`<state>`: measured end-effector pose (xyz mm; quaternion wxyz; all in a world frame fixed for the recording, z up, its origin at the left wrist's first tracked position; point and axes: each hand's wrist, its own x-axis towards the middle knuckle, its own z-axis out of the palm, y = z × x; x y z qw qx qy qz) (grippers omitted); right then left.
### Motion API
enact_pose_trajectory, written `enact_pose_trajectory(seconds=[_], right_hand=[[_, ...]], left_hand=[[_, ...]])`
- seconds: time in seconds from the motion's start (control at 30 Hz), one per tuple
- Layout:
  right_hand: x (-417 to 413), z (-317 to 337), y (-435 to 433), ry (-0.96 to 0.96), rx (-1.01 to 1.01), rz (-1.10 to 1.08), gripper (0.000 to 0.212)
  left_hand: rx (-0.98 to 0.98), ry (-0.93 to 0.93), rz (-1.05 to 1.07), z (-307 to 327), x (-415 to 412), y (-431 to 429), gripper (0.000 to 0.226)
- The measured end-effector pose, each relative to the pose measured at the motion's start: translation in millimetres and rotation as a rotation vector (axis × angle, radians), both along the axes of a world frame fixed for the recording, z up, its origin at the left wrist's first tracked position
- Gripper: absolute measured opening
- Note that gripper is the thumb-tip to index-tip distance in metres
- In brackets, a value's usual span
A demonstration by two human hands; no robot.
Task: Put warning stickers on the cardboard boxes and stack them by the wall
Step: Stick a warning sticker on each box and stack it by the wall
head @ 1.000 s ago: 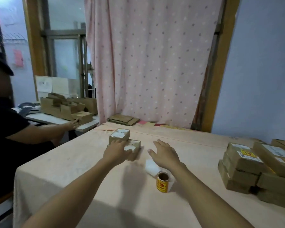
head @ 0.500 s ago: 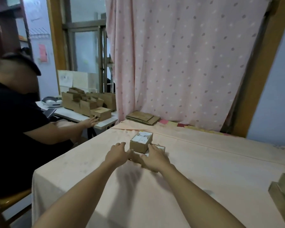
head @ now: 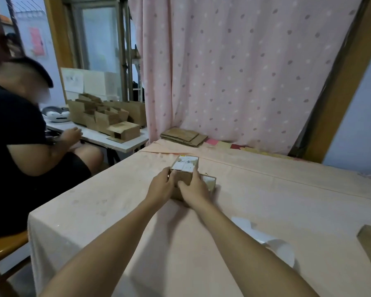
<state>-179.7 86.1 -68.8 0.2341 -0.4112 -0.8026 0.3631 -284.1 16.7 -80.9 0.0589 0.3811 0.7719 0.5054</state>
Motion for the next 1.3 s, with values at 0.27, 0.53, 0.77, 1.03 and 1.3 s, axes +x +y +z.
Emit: enact_pose_trajectory(seconds=[0.27,0.53,0.77,1.03,1.3], right_hand=[[41,28,0,0.245,0.085,-0.059,0.079],[132,52,7,0.299,0.101,-0.12,0.068],[251,60,18,0.382,0.121,-0.249,0.049],[369,32,13,0.276,0.067,-0.436,0.037],[425,-24,-3,0.236,-0.061,-0.495,0.049]], left_hand=[[0.175,-0.033,-0.011,33,50,4,0.033],[0.22,-0.055,-0.088,51,130,15,0.033],[0.326,-0.163,-0.188,63,239,39,0.026],[0.175,-0.137,-0.249,34,351,51,0.021],[-0.025,0.023,-0.304,-5,416,33,0.017]])
